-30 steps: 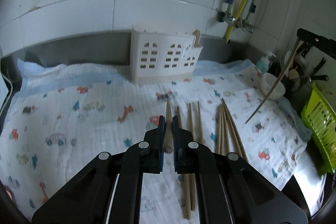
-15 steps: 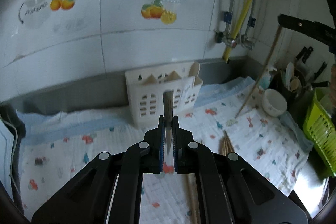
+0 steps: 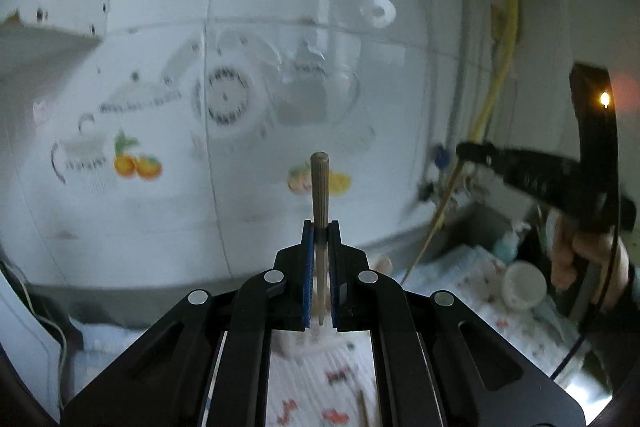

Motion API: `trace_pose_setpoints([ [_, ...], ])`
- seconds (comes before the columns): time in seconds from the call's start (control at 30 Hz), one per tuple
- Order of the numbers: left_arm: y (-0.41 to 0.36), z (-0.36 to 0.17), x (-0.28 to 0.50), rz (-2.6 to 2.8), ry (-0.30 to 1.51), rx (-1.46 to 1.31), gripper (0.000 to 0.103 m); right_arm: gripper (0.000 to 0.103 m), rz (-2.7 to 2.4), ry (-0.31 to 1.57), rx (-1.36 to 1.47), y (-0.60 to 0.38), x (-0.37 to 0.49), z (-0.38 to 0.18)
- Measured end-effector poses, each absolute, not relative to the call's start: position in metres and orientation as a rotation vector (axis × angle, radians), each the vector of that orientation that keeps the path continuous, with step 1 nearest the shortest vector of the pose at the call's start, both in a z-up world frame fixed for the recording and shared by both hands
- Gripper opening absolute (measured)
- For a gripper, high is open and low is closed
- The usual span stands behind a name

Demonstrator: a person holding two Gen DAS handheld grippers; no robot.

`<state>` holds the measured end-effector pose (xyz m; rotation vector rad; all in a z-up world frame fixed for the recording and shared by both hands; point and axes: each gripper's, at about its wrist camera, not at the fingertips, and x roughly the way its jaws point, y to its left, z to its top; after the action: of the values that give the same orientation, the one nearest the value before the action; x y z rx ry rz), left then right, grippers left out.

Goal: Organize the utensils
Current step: 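Lift the left gripper's chopstick to the white holder while the right gripper carries its own, then open the left gripper over the holder while the right gripper releases its chopstick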

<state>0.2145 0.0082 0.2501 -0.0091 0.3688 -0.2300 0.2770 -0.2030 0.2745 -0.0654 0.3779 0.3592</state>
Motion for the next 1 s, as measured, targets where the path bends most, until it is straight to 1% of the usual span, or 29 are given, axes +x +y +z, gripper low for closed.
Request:
trace_pose_setpoints([
  [0.17,0.006,0.249,0.243,-0.178,0.38,0.007,0.005,0.007,0.361,0.394,-0.063,-0.194,0.297,0.266],
  [0.4,0.01,0.215,0.278,-0.162,0.454,-0.032,0.005,0.007,0.376,0.448,-0.066,-0.188,0.318,0.234],
  [0.6,0.012,0.192,0.288,-0.145,0.503,-0.031,0.005,0.007,0.382,0.508,-0.056,-0.19,0.328,0.209],
  [0.7,0.01,0.186,0.288,-0.137,0.511,-0.008,0.006,0.008,0.382,0.515,-0.052,-0.192,0.327,0.205],
  [0.73,0.012,0.186,0.288,-0.136,0.513,-0.009,0.007,0.008,0.383,0.516,-0.051,-0.193,0.327,0.205],
  [0.77,0.012,0.186,0.286,-0.136,0.514,-0.007,0.008,0.008,0.381,0.514,-0.055,-0.194,0.324,0.207],
  [0.87,0.011,0.19,0.279,-0.135,0.513,0.003,0.009,0.018,0.385,0.498,-0.048,-0.2,0.312,0.215],
  [0.93,0.011,0.193,0.271,-0.13,0.509,-0.002,0.009,0.02,0.391,0.486,-0.048,-0.204,0.301,0.223],
  [1.0,0.011,0.196,0.262,-0.132,0.507,-0.004,0.013,0.022,0.393,0.473,-0.054,-0.208,0.287,0.231],
])
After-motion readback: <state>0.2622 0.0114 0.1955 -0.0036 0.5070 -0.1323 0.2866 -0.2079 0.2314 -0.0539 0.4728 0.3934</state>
